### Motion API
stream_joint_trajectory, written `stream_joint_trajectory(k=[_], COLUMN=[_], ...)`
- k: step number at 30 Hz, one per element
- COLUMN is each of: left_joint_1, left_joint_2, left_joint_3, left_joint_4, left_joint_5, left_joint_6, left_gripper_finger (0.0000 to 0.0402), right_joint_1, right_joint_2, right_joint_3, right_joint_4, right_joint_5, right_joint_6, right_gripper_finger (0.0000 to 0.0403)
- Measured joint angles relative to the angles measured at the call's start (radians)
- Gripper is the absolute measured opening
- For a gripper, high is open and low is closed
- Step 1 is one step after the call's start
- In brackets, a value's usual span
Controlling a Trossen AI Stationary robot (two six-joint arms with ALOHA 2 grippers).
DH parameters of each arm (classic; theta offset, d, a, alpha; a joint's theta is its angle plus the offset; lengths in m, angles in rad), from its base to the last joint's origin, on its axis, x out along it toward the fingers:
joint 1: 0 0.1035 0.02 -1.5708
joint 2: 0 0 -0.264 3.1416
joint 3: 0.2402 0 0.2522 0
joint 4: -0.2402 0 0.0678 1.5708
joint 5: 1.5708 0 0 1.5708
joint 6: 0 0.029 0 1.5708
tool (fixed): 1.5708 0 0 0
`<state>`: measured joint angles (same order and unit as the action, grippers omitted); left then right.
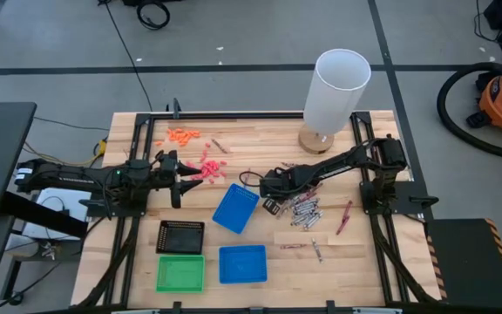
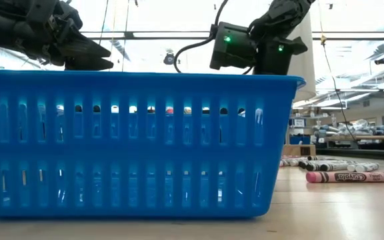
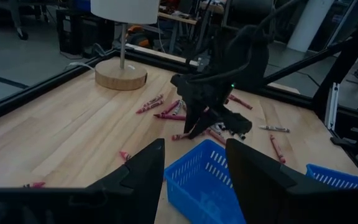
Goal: Sort crayons
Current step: Put the pink crayon into the top blue bin
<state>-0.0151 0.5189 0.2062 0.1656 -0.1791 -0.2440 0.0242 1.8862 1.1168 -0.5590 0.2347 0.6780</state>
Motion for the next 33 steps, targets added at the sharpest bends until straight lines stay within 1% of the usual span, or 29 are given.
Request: stream_joint_trajectory(k=[4,7,13,18,22,33], left_joint_1=[0.0,0.0,0.0,0.0,0.0,0.0], left_joint_2=[0.0,0.0,0.0,0.0,0.0,0.0], left_joint_3=[0.0,0.0,0.0,0.0,0.0,0.0], left_joint_4=[0.0,0.0,0.001,0.001,0.001,0.001], left_joint_5=[0.0,0.0,0.0,0.0,0.0,0.0], left_joint_6=[0.0,0.0,0.0,0.0,-0.003,-0.005], left_gripper_finger=[0.0183,0.0183,0.0183,0.0183,0.0183,0.0183], right_joint_1=[-0.001,-0.001,-0.002,-0.005,-0.003,0.0], right_joint_2=[0.0,0.0,-0.011,-0.041,-0.062,-0.191], right_joint_3=[0.0,0.0,-0.003,-0.006,-0.006,-0.004], right_joint_4=[0.003,0.002,-0.003,-0.041,-0.061,-0.097], right_joint_5=[-0.004,-0.003,0.003,0.037,0.039,0.112], right_joint_6=[-0.015,-0.026,-0.045,-0.05,-0.05,-0.057], right_gripper_finger=[0.0046,0.0037,0.0037,0.0037,0.0037,0.0037])
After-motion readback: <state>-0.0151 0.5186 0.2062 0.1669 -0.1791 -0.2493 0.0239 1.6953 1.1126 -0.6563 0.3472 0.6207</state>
